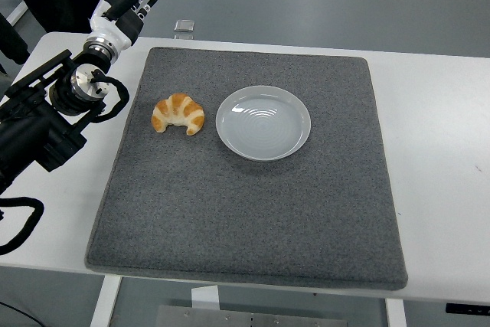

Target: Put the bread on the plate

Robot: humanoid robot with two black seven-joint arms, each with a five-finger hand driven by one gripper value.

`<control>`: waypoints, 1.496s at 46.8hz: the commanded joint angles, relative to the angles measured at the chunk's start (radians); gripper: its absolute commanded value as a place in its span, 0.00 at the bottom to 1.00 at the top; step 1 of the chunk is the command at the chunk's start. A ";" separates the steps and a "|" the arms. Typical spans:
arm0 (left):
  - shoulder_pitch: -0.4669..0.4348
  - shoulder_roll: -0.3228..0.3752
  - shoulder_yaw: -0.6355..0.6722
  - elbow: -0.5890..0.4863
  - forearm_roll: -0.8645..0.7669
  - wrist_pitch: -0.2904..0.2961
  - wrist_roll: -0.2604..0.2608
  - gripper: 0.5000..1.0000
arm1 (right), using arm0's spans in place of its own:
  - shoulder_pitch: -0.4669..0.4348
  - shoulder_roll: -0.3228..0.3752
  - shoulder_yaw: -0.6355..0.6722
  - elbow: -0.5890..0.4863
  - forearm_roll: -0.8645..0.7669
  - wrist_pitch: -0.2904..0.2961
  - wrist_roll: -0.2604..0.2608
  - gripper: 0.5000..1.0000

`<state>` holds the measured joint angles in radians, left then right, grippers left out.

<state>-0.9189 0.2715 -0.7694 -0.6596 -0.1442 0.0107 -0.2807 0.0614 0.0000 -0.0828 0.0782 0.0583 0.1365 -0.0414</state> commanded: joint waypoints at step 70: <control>-0.466 0.278 0.964 -0.120 0.511 -0.113 0.006 1.00 | 0.000 0.000 0.000 0.000 0.000 0.000 0.000 0.90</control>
<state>-1.3602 0.5366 0.1486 -0.7792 0.3555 -0.0625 -0.2731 0.0613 0.0000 -0.0829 0.0782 0.0583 0.1365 -0.0415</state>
